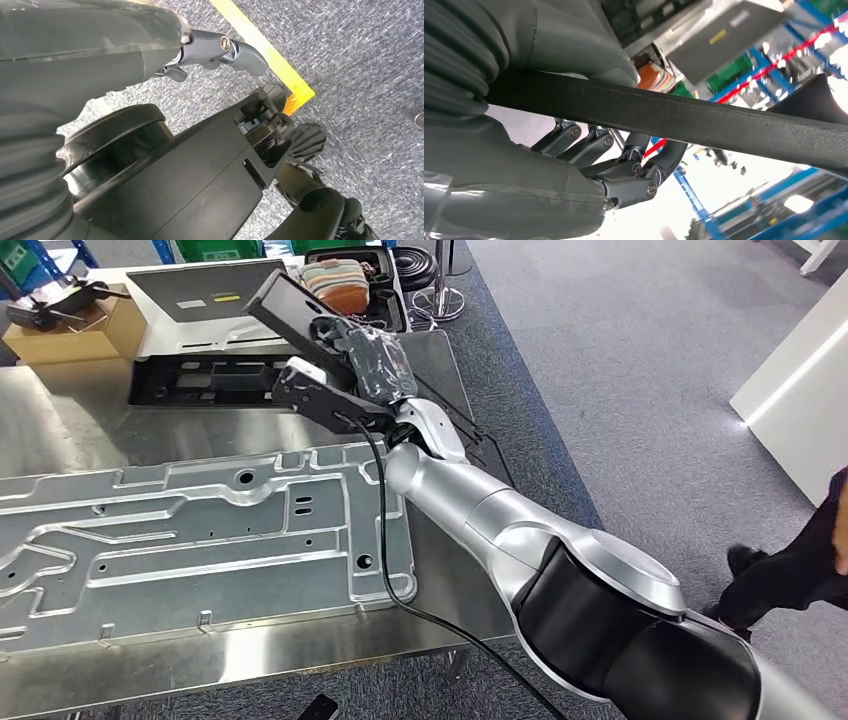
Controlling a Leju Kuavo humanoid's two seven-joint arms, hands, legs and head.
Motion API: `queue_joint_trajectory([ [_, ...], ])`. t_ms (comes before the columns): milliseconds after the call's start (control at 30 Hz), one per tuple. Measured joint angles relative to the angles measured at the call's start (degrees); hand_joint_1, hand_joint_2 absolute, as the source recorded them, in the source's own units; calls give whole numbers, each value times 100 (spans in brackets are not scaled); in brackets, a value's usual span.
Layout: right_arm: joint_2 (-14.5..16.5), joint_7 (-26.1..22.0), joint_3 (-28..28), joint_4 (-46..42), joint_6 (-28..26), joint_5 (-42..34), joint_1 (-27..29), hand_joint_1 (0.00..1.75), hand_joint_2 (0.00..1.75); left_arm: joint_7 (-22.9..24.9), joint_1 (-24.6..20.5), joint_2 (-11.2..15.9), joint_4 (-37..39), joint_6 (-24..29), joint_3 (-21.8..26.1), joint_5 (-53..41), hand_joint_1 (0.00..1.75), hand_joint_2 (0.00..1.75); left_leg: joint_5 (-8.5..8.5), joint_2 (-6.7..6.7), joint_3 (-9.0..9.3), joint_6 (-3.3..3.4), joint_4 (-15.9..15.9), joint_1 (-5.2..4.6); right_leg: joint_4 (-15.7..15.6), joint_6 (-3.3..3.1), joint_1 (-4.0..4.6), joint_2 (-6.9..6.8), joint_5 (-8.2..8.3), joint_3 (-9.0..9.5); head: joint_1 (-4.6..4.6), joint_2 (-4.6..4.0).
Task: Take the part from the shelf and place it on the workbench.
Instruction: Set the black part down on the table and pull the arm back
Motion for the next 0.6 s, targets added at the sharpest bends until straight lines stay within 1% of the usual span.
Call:
queue_joint_trajectory([
  [167,2,118,408,-228,205,152,97,175,175,-19,41,0,0,-9,3,2,0,175,-1,1,-3,24,1,-10,-20,36,-10,0,10,5,0,0],
  [333,19,70,625,-387,299,201,216,175,175,-20,66,0,0,-11,3,-24,0,175,-2,1,-3,29,2,-11,-22,63,-11,-1,10,5,0,0],
  [600,20,-2,896,-343,497,568,265,175,175,-65,88,0,0,-28,3,-91,0,175,-2,3,-2,28,2,-10,-21,68,-9,0,9,1,0,0],
])
